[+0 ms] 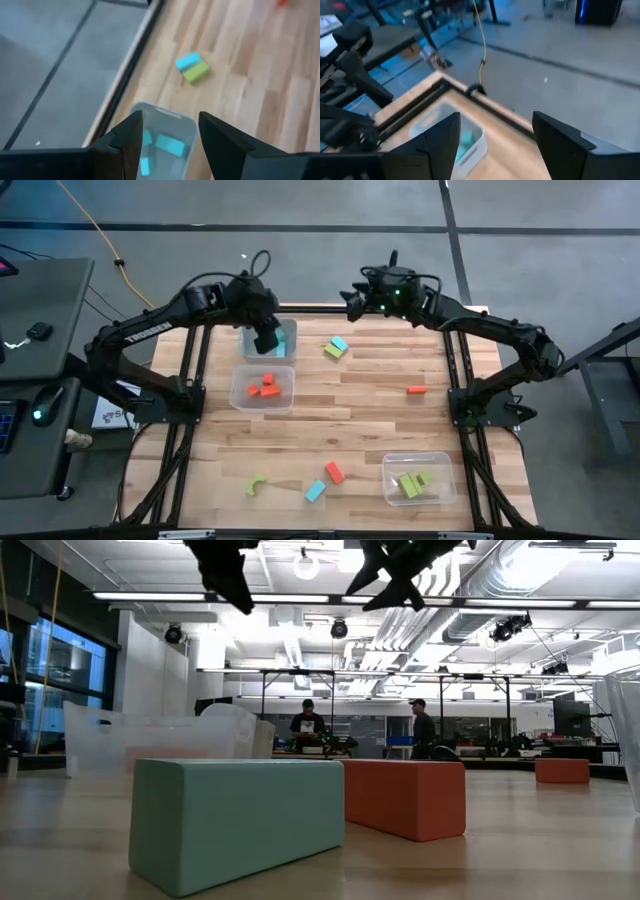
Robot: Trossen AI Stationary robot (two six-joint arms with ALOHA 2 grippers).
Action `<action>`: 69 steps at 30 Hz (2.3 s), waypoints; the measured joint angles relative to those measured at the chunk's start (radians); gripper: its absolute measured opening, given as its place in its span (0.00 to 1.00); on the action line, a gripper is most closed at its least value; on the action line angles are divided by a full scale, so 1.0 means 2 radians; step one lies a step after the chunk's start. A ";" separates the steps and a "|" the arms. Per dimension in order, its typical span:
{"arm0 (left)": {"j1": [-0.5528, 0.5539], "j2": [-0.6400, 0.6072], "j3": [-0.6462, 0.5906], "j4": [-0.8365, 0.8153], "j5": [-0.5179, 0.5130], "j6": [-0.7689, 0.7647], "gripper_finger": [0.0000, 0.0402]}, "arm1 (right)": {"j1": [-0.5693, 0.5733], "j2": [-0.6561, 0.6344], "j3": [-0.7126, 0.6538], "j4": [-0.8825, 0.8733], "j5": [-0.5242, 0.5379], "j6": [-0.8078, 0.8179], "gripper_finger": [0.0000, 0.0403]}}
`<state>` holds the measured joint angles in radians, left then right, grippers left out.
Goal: Sort & place blocks by color
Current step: Put the blue block into the gray bin
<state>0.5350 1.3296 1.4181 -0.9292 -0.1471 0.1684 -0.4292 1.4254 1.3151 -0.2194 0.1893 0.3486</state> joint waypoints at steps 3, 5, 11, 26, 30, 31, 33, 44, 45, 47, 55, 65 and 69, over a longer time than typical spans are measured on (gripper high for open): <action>0.008 -0.014 0.000 0.007 -0.011 -0.014 0.41 | -0.009 0.000 0.000 0.034 0.000 -0.035 0.59; 0.013 -0.022 0.000 0.007 -0.025 -0.017 0.41 | -0.014 0.000 0.000 0.059 -0.001 -0.057 0.59; 0.026 -0.041 0.000 0.013 -0.070 -0.042 0.41 | -0.025 0.001 0.035 0.062 -0.012 -0.114 0.59; 0.054 -0.043 0.000 0.037 -0.076 -0.057 0.41 | -0.051 0.046 0.199 -0.105 -0.049 -0.165 0.59; 0.054 -0.043 0.000 0.037 -0.076 -0.059 0.41 | -0.051 0.078 0.225 -0.168 -0.052 -0.151 0.59; 0.054 -0.043 0.000 0.037 -0.076 -0.062 0.41 | -0.051 0.087 0.228 -0.179 -0.058 -0.141 0.59; 0.054 -0.043 0.000 0.037 -0.076 -0.069 0.41 | -0.051 0.105 0.229 -0.203 -0.082 -0.115 0.59; 0.054 -0.043 0.000 0.031 -0.076 -0.079 0.41 | -0.053 0.209 0.229 -0.298 -0.095 -0.092 0.59; 0.054 -0.043 0.000 0.031 -0.076 -0.079 0.41 | -0.054 0.218 0.229 -0.300 -0.095 -0.085 0.59; 0.054 -0.043 0.000 0.031 -0.076 -0.079 0.41 | -0.055 0.236 0.229 -0.307 -0.095 -0.080 0.59; 0.054 -0.043 0.000 0.029 -0.076 -0.079 0.41 | -0.061 0.290 0.229 -0.318 -0.098 -0.070 0.59; 0.054 -0.043 0.000 0.029 -0.076 -0.082 0.41 | -0.060 0.342 0.229 -0.321 -0.112 -0.072 0.59; 0.054 -0.043 0.000 0.029 -0.076 -0.083 0.41 | -0.059 0.360 0.229 -0.333 -0.112 -0.073 0.59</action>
<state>0.6422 1.2442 1.4178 -0.8705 -0.2993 0.0032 -0.5472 2.1444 1.7721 -0.8856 -0.0353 0.2016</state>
